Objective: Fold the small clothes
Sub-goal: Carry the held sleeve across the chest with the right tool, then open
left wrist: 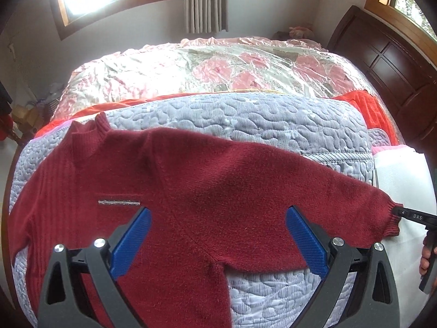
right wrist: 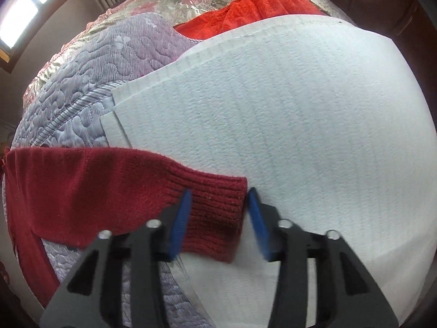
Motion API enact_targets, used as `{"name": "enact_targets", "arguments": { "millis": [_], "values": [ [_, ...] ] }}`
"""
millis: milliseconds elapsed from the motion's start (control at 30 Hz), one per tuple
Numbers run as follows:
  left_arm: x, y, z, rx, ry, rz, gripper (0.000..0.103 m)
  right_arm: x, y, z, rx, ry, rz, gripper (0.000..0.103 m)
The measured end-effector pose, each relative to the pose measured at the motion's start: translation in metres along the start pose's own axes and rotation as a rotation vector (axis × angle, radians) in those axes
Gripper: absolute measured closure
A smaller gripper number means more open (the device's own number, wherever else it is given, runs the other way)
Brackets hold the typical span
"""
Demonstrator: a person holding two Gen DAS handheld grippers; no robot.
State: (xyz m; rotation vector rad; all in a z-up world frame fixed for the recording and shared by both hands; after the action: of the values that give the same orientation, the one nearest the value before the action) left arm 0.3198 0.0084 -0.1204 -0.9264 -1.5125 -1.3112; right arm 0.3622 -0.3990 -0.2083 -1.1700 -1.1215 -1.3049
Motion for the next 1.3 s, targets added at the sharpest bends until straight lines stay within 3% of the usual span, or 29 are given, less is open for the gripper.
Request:
{"name": "enact_targets", "arguments": {
  "millis": [67,333,433,667,900,1100,1233,1300],
  "values": [
    [-0.002,-0.001,0.01,0.01,0.01,0.006,0.004,0.002,-0.002,0.003,0.008,0.015,0.007,0.091],
    [-0.005,-0.009,0.067,0.059,0.064,0.018,0.004,0.037,-0.014,0.062,0.14,0.055,-0.09,0.095],
    [-0.001,-0.013,0.091,0.071,0.083,0.013,0.004,0.05,-0.018,0.109,0.235,0.071,-0.109,0.095],
    [0.011,-0.036,0.155,0.14,0.097,0.01,0.004,0.076,-0.038,0.243,0.421,0.259,-0.108,0.095],
    [0.015,-0.058,0.218,0.217,0.115,0.024,0.004,0.064,-0.061,0.368,0.555,0.357,-0.049,0.095],
    [0.015,-0.076,0.262,0.271,0.134,0.033,0.004,0.05,-0.079,0.451,0.64,0.428,0.002,0.095],
    [0.011,-0.084,0.277,0.305,0.127,0.046,0.004,0.029,-0.079,0.491,0.654,0.419,0.026,0.094],
    [0.008,-0.088,0.28,0.307,0.124,0.056,0.004,0.015,-0.08,0.501,0.644,0.383,0.04,0.088]
  ]
}}
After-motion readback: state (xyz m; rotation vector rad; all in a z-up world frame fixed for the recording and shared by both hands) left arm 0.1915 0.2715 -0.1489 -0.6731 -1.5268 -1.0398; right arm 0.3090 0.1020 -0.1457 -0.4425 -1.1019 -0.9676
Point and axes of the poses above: each gripper's, at about its wrist camera, not at the fingertips, and x roughly against the way its jaws point, z to its left, y to its top, the point moved 4 cm from there along -x, roughly the way its jaws point, and after that the axes turned 11 degrees about z, right-handed, at the moved point
